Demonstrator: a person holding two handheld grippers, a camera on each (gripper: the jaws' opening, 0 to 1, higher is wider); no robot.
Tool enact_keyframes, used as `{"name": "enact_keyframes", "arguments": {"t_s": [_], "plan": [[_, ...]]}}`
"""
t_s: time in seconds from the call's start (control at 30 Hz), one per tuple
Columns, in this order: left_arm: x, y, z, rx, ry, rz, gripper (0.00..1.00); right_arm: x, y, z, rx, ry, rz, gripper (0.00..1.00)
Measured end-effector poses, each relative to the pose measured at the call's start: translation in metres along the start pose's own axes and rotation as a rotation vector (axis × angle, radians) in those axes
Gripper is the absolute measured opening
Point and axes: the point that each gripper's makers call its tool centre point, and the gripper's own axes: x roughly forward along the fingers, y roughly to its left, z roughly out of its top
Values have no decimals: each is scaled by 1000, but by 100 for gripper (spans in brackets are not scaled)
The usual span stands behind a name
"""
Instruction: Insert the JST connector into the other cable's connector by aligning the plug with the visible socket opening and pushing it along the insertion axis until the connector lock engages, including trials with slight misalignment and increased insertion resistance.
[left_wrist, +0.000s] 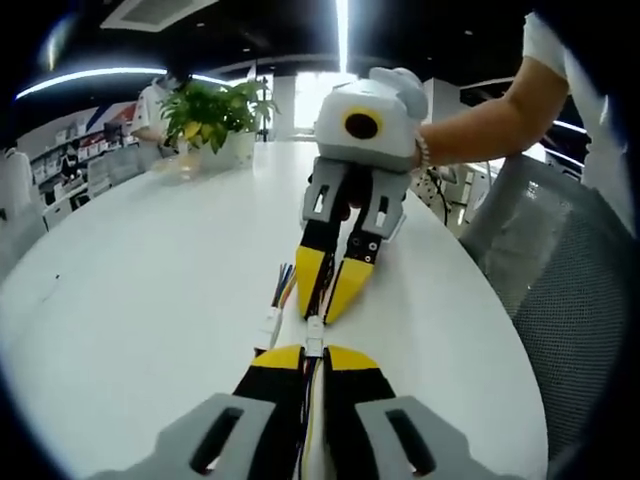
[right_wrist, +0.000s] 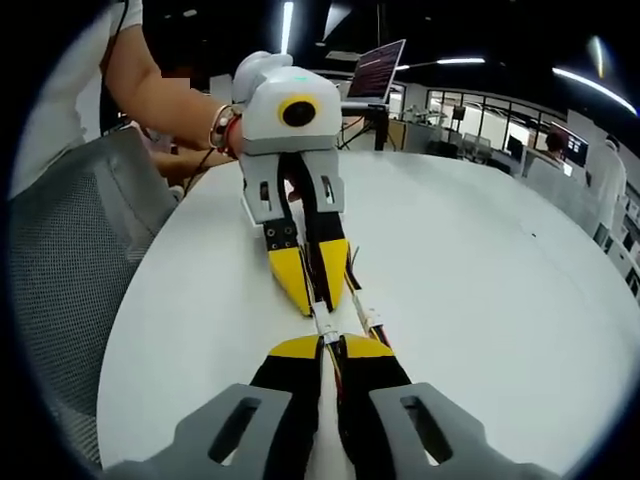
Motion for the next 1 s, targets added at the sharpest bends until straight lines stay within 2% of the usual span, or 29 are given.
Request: {"name": "enact_keyframes", "arguments": {"t_s": [0.57,0.77,1.0], "plan": [[0,0,1,-11,4,3,1,2,0,-1,36,-1,-6,4],[1,-2,2,-16,-2,-5,9,2,0,-1,53,-8,-4,5],[0,-3,4,-16,-4,-5,9,0,-1,-1,52,-3,-10,7]]}}
